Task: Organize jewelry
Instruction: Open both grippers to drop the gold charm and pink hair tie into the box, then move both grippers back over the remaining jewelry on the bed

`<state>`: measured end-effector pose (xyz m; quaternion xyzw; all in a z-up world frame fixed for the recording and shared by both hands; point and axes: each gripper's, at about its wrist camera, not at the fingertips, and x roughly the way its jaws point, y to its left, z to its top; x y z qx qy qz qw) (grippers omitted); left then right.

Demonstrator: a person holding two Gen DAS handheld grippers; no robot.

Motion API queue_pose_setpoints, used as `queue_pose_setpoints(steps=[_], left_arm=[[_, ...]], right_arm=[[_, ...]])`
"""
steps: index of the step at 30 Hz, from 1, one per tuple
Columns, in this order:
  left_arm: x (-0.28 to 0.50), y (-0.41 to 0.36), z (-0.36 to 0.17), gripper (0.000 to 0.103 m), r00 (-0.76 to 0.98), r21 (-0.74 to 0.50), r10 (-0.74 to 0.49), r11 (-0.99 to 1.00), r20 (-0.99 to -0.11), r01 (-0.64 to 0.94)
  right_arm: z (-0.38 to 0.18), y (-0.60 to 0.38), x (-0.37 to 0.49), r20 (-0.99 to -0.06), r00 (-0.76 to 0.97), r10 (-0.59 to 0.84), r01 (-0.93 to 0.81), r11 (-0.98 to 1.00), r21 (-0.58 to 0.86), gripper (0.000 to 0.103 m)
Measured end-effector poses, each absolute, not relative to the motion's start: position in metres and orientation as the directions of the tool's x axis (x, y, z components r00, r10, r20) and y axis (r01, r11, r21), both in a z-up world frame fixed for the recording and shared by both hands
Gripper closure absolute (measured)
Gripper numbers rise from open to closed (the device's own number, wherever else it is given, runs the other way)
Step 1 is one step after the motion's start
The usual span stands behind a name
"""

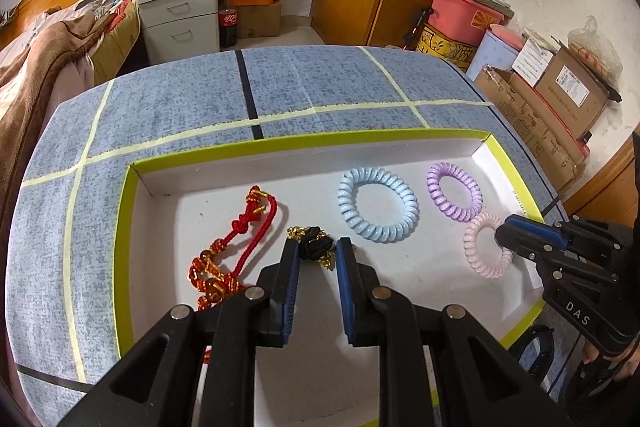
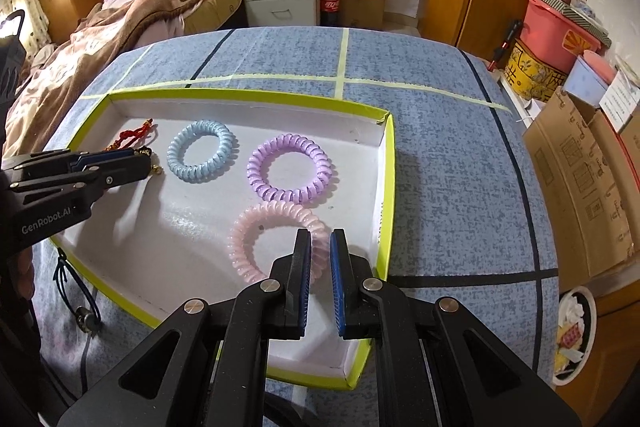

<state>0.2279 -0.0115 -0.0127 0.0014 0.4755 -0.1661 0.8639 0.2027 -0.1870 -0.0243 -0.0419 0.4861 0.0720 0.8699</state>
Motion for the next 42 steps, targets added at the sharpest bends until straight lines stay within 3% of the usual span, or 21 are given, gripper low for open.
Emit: queue_pose_setpoints(steps=[7,13,15,21,42], left_arm=[[0.234,-0.011,-0.013,0.068,0.502,-0.144,-0.270,0.950,-0.822,0.276],[0.238,-0.004,-0.014,0.067,0.511,-0.144,-0.251,0.960,-0.822,0.239],[0.238,-0.002,-0.014,0.062,0.519,-0.126,-0.229,0.966,-0.823,0.226],[0.237,0.005,-0.014,0.061,0.520,-0.135,-0.223,0.970,-0.825,0.203],[0.160,0.030,0.026,0.051,0.608,-0.219,-0.285,0.959,-0.741,0.182]], right_arm=[[-0.023,-0.187,0.202,-0.848,0.521,0.095,-0.162,0.987,0.010,0.091],[-0.021,-0.192,0.201,-0.841,0.530,0.111,-0.151,0.988,0.036,0.088],[-0.020,-0.193,0.200,-0.837,0.534,0.117,-0.150,0.988,0.042,0.085],[-0.017,-0.191,0.197,-0.828,0.541,0.146,-0.163,0.984,0.068,0.070],[0.007,-0.218,0.146,-0.774,0.609,0.174,-0.107,0.985,0.137,0.069]])
